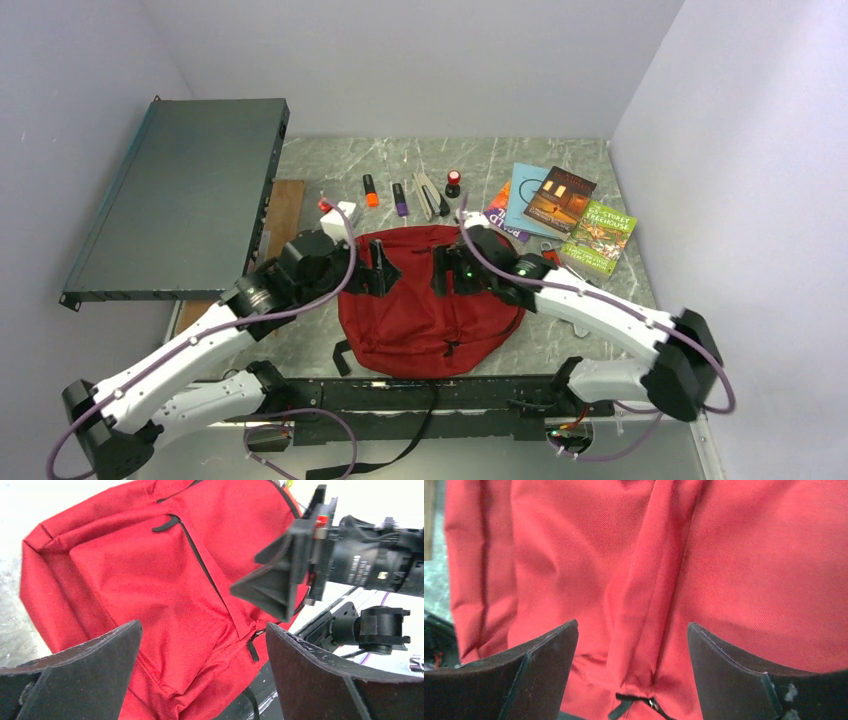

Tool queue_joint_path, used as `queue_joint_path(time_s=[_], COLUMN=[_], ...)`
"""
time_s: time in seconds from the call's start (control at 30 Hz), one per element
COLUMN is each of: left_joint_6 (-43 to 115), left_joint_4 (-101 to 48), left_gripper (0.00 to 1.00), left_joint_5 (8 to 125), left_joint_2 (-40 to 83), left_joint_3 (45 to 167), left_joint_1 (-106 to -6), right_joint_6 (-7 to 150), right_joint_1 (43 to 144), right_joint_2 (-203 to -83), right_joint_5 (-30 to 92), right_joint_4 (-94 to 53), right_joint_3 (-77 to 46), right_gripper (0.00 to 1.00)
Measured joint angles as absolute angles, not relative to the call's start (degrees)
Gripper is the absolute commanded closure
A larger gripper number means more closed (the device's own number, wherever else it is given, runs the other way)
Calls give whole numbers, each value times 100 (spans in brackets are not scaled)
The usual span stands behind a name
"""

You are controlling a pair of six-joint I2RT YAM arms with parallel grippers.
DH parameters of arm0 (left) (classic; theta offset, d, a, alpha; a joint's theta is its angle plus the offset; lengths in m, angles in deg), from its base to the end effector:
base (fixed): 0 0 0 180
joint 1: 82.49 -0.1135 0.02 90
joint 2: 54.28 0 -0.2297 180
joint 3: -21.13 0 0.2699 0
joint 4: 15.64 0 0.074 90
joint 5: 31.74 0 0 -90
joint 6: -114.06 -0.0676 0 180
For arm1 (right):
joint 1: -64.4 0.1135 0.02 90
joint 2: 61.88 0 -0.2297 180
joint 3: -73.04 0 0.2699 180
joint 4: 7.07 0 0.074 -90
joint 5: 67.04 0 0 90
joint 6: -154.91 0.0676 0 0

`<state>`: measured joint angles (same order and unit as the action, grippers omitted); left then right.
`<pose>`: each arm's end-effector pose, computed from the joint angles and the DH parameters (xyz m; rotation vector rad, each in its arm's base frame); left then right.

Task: Pack the student bag
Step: Unzip the student bag at the center of the board.

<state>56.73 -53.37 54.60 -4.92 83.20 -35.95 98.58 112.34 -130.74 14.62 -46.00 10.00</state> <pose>0.1833 -0.1871 0.2874 0.2114 2.0925 -0.8019 0.2121 0.2204 0.2012 -0.2260 2.3933 0.5218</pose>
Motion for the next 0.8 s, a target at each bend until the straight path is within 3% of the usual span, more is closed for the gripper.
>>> queue_joint_path(time_s=[0.2,0.37,0.43,0.63,0.73,0.8], left_joint_6=[5673,5688,5740,5957,6042,6075], left_joint_4=[-5321,-5234,-5147,-4539,-4403,-4353], left_gripper=[2,10,15,25,28,29], left_joint_5=[5785,6251,6395,6583,6642,6638], left_joint_2=[466,1255,1541,2262,2453,2498], left_joint_3=[8550,8825,8825,8347,7947,7767], left_joint_1=[-3617,-3908,-4056,-4209,-4207,-4207], right_joint_6=[9847,9926,9996,10083,10041,10000], right_joint_1=[11258,11136,11070,10824,10762,10767], right_joint_2=[-14281,-14357,-14322,-14322,-14277,-14237], right_joint_5=[1230,1171,1143,1097,1091,1165], right_joint_4=[-4298,-3798,-3579,-3640,-3754,-3830], right_joint_3=[687,906,1129,1404,1367,1258], right_gripper=[48,89,100,98,69,58])
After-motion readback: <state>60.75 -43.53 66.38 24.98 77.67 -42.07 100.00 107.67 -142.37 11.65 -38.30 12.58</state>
